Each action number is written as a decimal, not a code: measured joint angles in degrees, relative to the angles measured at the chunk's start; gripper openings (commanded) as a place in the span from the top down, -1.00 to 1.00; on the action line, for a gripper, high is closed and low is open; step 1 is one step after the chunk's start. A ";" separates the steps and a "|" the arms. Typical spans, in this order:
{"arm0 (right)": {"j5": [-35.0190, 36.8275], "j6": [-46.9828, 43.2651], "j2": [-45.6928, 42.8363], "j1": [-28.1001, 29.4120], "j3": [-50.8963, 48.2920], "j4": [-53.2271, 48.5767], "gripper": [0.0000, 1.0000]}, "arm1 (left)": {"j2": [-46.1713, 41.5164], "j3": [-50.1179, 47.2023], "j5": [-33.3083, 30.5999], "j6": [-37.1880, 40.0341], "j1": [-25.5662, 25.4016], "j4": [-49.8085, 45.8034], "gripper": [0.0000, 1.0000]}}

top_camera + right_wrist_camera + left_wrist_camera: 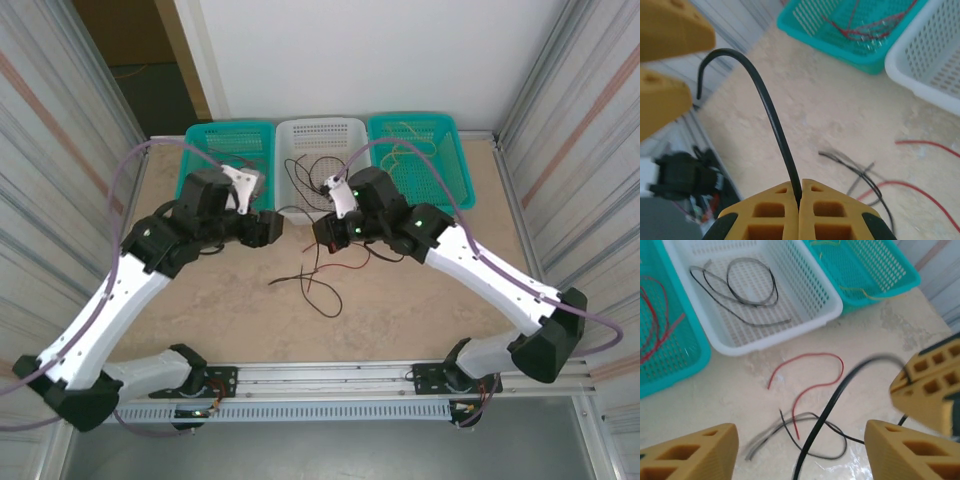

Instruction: Untangle the cables

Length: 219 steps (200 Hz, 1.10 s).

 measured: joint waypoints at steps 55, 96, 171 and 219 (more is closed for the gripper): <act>-9.42 10.05 -3.28 -6.27 1.29 12.37 1.00 | -13.25 -14.99 12.70 -2.34 0.48 20.85 -0.62; -13.31 14.82 -3.63 -6.80 3.21 17.59 1.00 | -10.49 -16.68 19.17 -2.51 0.17 29.57 -0.66; -15.67 20.48 -3.91 -8.31 3.76 23.04 1.00 | -2.73 -16.44 22.08 0.98 -3.32 33.81 0.41; -16.24 24.59 -3.91 -10.84 2.64 26.36 0.98 | -2.45 -16.44 23.28 -0.46 -3.74 35.26 1.00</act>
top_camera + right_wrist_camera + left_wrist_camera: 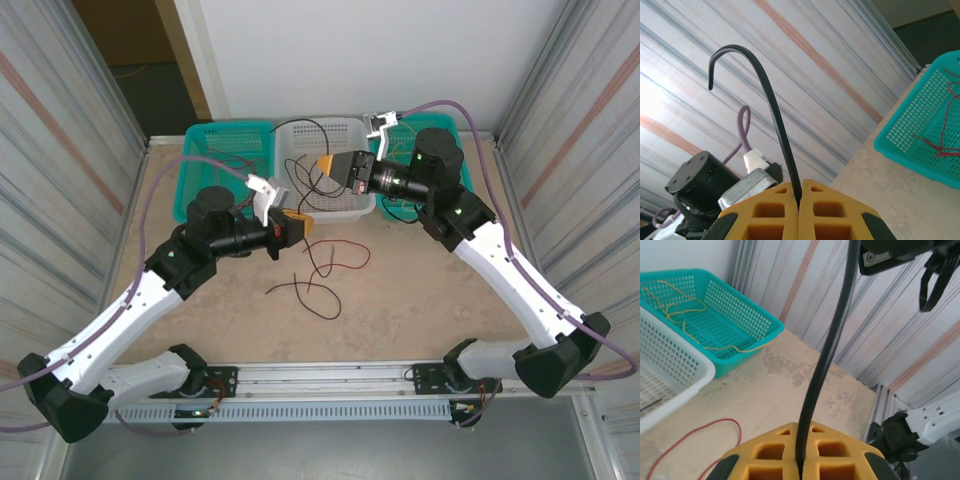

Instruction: Untangle the cables

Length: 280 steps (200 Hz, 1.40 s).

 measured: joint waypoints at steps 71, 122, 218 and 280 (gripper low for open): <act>3.50 -3.65 -0.92 3.72 -5.05 -4.59 -0.43 | 0.96 0.68 -4.09 -19.54 7.54 1.62 1.00; 1.95 -9.42 -1.11 8.57 -10.56 -8.72 -0.48 | 2.78 3.15 2.58 -33.20 13.35 4.42 1.00; -1.16 -12.98 -0.31 9.20 -10.67 -8.94 0.26 | 2.78 6.12 8.92 -42.03 15.85 9.49 1.00; -4.70 -12.15 0.57 9.42 -10.67 -7.30 0.93 | 2.78 5.22 9.73 -45.24 16.48 13.00 1.00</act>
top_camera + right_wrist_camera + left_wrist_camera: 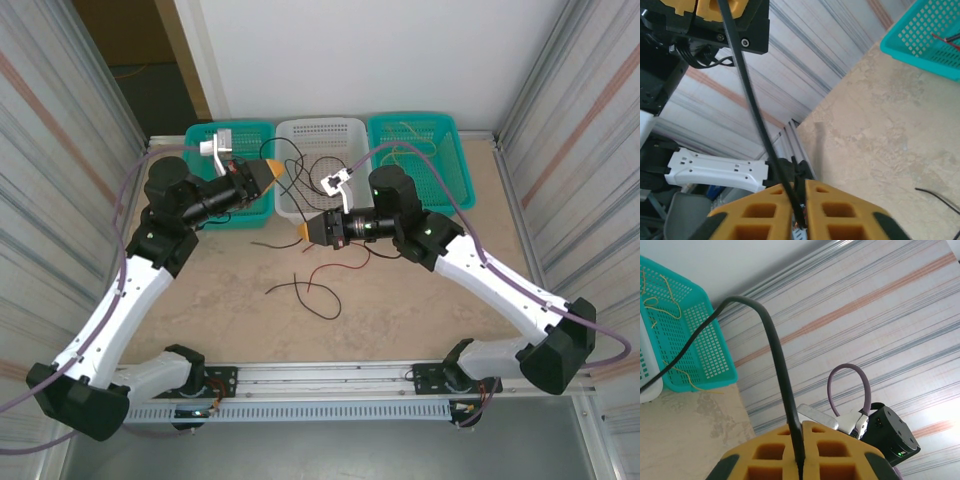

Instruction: Untangle the cables

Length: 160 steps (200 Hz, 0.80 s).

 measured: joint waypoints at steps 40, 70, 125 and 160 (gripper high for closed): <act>-0.11 -0.22 0.74 0.83 0.07 0.55 1.00 | 0.42 0.39 0.26 0.74 1.20 -1.40 1.00; 1.84 -1.97 3.98 3.34 2.34 -1.38 1.00 | 3.87 2.80 1.97 2.56 1.16 -3.50 1.00; 4.79 -4.37 9.44 5.35 6.10 -7.26 1.00 | 6.88 3.63 1.03 7.10 -1.70 -7.76 1.00; 3.91 -4.44 9.79 3.06 6.40 -8.52 1.00 | 7.04 4.15 -1.64 10.43 -1.51 -10.23 0.27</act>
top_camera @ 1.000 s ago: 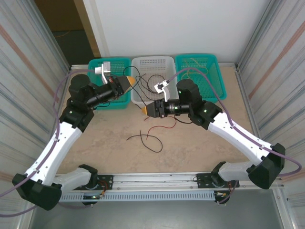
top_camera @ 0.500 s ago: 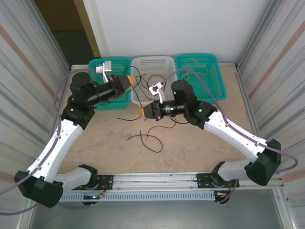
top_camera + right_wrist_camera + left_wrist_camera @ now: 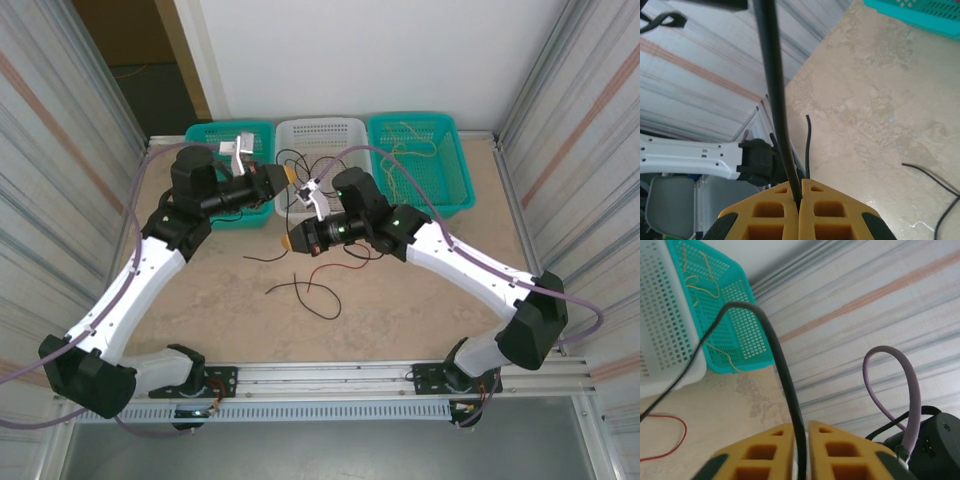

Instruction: Untangle the cables

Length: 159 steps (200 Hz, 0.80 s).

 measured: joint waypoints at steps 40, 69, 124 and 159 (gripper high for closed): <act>-0.74 0.26 -0.20 -8.70 2.58 -0.81 1.00 | 0.44 3.02 -4.37 5.62 0.11 -5.68 -0.29; -1.25 0.37 1.46 -14.40 10.54 -1.01 1.00 | 0.44 3.39 -8.07 8.90 0.13 -10.93 -0.42; -2.43 0.42 14.19 -23.04 26.49 -1.20 1.00 | -6.08 -3.41 -14.75 13.03 0.13 -19.63 -0.51; -1.53 0.26 24.65 -25.24 34.51 -3.93 0.72 | -12.22 -10.45 -16.87 13.42 0.13 -22.69 -0.45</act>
